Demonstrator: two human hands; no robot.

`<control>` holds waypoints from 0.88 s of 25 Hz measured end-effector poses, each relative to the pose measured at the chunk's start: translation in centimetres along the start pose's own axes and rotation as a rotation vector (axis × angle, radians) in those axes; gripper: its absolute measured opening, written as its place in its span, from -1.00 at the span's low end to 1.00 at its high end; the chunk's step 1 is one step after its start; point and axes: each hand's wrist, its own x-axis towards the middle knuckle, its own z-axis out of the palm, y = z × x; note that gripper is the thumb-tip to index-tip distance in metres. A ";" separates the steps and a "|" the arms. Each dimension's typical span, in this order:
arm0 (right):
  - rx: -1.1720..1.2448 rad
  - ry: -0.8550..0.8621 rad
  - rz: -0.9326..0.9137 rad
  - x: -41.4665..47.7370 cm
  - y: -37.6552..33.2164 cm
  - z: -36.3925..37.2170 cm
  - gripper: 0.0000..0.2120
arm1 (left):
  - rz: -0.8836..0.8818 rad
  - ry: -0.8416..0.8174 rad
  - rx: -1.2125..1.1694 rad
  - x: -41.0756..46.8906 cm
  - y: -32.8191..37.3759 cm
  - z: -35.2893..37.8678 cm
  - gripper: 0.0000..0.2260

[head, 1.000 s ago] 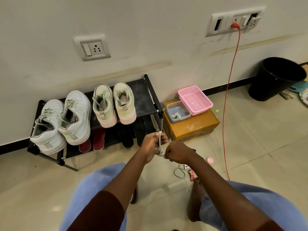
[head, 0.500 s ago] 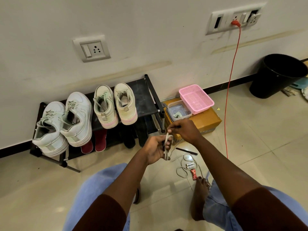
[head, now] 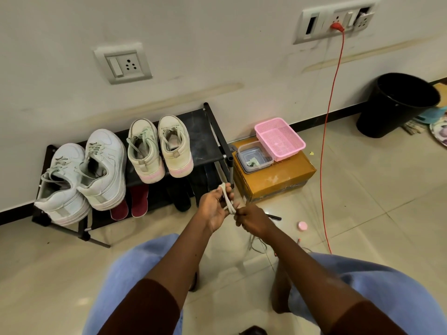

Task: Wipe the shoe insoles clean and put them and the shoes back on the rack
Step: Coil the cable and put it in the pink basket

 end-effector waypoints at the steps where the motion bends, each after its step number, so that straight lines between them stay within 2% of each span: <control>1: -0.073 -0.028 -0.011 -0.2 -0.2 0.1 -0.82 | 0.004 0.001 -0.043 0.0 0.0 0.2 -0.73; 4: -0.223 -0.114 -0.058 -0.8 -1.4 -0.3 -0.81 | 0.058 0.011 0.060 -0.1 0.0 0.6 -0.72; 7: -0.414 -0.140 -0.136 -1.1 -3.2 -2.1 -0.77 | 0.072 -0.028 0.445 -0.5 -0.1 0.6 -0.69; 9: -0.483 -0.131 -0.153 -1.0 -4.3 -3.6 -0.76 | 0.008 -0.042 0.672 -0.5 -0.1 0.1 -0.71; 12: -0.463 -0.104 -0.185 -0.1 -5.1 -5.8 -0.83 | -0.110 -0.136 0.816 -0.5 -0.4 -0.6 -0.72; 14: -0.415 -0.055 -0.232 0.8 -5.1 -7.0 -0.83 | -0.164 -0.195 0.760 -0.6 -0.6 -0.5 -0.68; 17: -0.163 0.096 -0.283 2.2 -3.6 -7.5 -0.85 | -0.190 -0.265 0.546 -0.6 -0.5 -0.2 -0.69; 20: 0.154 0.236 -0.208 3.3 -1.4 -6.1 -0.86 | -0.229 -0.317 0.277 -0.2 0.0 -0.1 -0.71; 22: 0.312 0.276 -0.109 3.4 -0.3 -4.3 -0.86 | -0.242 -0.318 0.184 0.0 0.2 0.1 -0.68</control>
